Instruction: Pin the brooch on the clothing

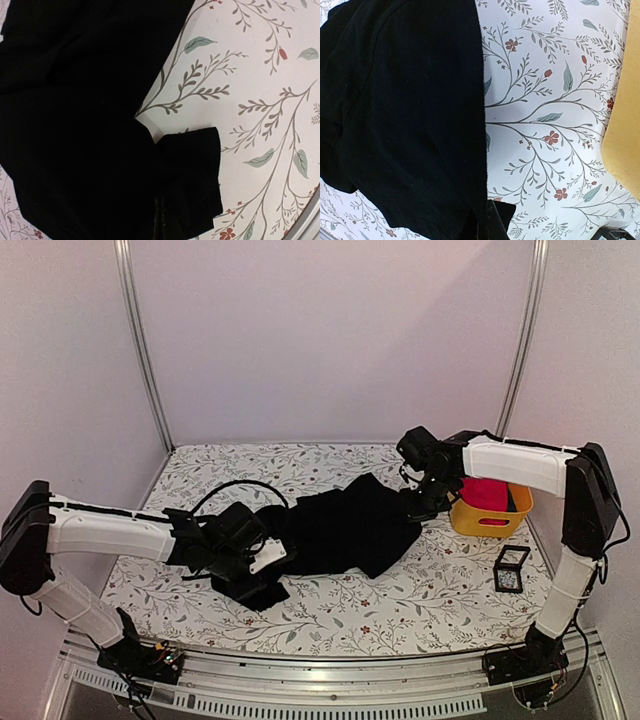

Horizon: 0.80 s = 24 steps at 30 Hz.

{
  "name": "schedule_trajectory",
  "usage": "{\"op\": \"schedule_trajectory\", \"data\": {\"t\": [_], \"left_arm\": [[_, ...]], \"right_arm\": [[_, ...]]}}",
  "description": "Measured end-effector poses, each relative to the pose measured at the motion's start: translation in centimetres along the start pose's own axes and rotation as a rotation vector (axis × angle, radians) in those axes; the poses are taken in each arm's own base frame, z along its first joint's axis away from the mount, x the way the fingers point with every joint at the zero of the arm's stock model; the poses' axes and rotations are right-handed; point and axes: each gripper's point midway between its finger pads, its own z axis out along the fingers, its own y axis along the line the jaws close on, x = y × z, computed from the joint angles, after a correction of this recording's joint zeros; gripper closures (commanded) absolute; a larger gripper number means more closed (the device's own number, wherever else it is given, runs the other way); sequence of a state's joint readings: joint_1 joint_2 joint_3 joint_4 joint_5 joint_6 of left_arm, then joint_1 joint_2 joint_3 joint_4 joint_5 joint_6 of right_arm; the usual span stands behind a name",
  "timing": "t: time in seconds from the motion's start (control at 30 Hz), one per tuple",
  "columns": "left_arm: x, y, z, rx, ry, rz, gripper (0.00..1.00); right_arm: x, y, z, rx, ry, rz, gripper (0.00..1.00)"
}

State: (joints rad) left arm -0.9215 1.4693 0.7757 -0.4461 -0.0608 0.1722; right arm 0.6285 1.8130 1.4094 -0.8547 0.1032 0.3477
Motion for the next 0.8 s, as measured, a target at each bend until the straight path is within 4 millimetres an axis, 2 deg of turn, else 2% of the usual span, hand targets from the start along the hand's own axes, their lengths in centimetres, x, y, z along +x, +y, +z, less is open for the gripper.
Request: {"op": "schedule_trajectory", "data": {"t": [0.13, 0.23, 0.3, 0.37, 0.47, 0.57, 0.6, 0.67, 0.73, 0.8], "left_arm": [[-0.2, 1.1, -0.4, -0.051, -0.011, -0.010, 1.00], [-0.8, 3.5, -1.8, -0.181, -0.042, -0.024, 1.00], [-1.9, 6.0, -4.0, -0.294, -0.103, -0.053, 1.00], [-3.8, 9.6, -8.1, -0.444, -0.207, -0.111, 1.00], [-6.7, 14.0, -16.2, -0.654, -0.403, -0.192, 1.00], [-8.2, 16.7, -26.8, -0.846, -0.632, -0.267, 1.00], [-8.2, 17.1, -29.8, -0.889, -0.694, -0.288, 1.00], [-7.8, 17.6, -36.0, -0.974, -0.821, -0.324, 1.00], [-7.0, 17.7, -40.2, -1.039, -0.901, -0.345, 1.00], [-5.9, 17.8, -43.2, -1.104, -0.948, -0.361, 1.00]], "right_arm": [[-0.8, 0.0, -0.9, 0.008, -0.019, -0.002, 1.00], [-2.0, 0.2, -2.4, -0.004, -0.057, -0.005, 1.00], [-3.3, 0.6, -4.0, -0.022, -0.100, -0.009, 1.00], [-5.3, 1.1, -6.7, -0.053, -0.172, -0.012, 1.00], [-8.5, 2.0, -12.6, -0.122, -0.325, -0.015, 1.00], [-10.1, 2.8, -20.2, -0.236, -0.498, -0.036, 1.00], [-10.1, 3.1, -22.5, -0.277, -0.542, -0.049, 1.00], [-9.6, 3.7, -28.8, -0.393, -0.672, -0.090, 1.00], [-8.3, 3.9, -35.3, -0.503, -0.808, -0.134, 1.00], [-6.5, 3.5, -41.5, -0.588, -0.941, -0.170, 1.00]]}}
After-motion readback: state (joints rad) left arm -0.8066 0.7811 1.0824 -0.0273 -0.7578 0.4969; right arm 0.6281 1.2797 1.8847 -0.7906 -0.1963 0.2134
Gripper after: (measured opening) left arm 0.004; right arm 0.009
